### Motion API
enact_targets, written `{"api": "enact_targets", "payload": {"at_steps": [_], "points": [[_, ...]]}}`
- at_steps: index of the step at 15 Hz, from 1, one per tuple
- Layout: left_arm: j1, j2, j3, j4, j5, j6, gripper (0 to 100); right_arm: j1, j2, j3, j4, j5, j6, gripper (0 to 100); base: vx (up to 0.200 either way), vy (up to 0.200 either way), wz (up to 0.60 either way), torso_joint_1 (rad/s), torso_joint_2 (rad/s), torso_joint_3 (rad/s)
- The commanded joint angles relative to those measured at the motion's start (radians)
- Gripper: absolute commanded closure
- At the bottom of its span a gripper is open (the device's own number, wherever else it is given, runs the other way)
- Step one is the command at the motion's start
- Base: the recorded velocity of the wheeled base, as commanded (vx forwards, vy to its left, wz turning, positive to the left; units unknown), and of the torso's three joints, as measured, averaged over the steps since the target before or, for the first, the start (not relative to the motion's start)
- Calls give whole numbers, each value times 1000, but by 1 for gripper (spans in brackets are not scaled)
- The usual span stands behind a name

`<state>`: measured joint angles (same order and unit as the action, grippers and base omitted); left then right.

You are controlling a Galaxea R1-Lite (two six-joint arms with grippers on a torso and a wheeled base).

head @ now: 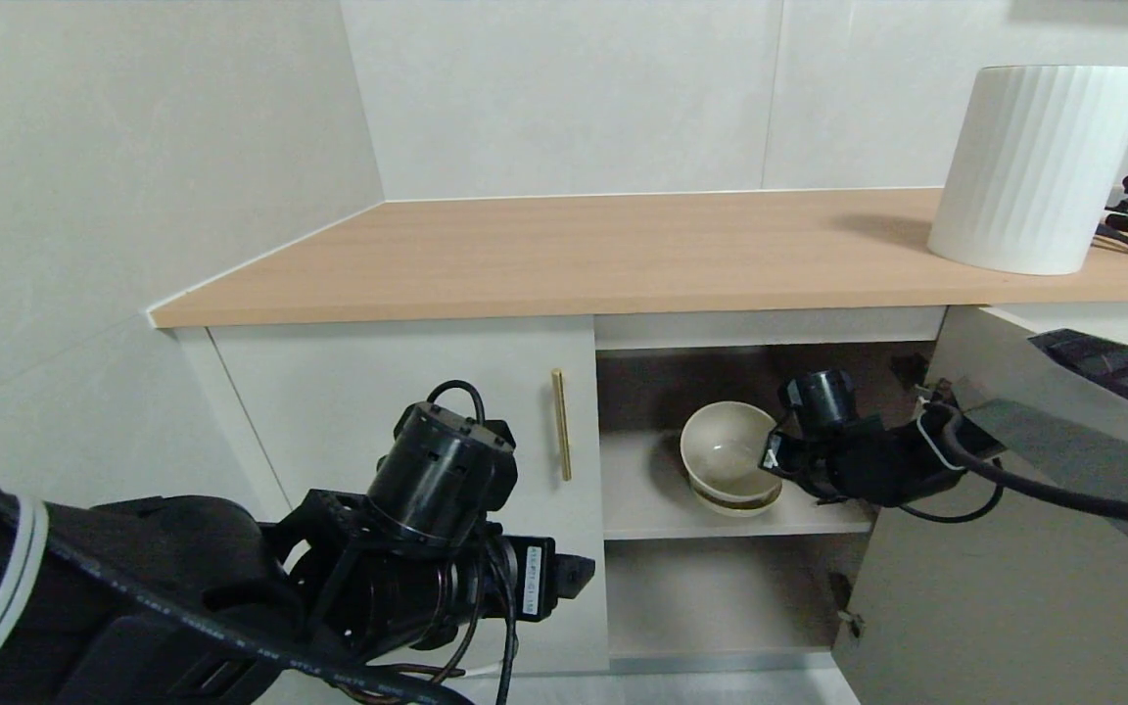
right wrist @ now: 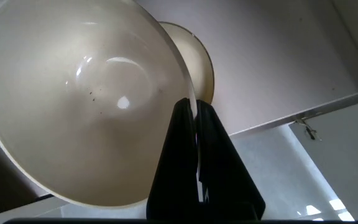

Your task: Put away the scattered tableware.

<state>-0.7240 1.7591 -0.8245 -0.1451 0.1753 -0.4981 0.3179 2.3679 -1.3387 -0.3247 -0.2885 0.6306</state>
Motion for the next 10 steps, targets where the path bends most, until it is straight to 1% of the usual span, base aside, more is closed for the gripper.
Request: {"api": "enact_targets", "payload": {"at_steps": [1, 10], "points": [[0, 6, -1, -1, 0, 0, 0, -2, 30, -16, -1, 0, 0, 100, 0, 0, 0, 0, 0, 0], [0, 13, 1, -1, 0, -2, 0, -37, 70, -65, 24, 0, -2, 100, 0, 0, 0, 0, 0, 0]]}}
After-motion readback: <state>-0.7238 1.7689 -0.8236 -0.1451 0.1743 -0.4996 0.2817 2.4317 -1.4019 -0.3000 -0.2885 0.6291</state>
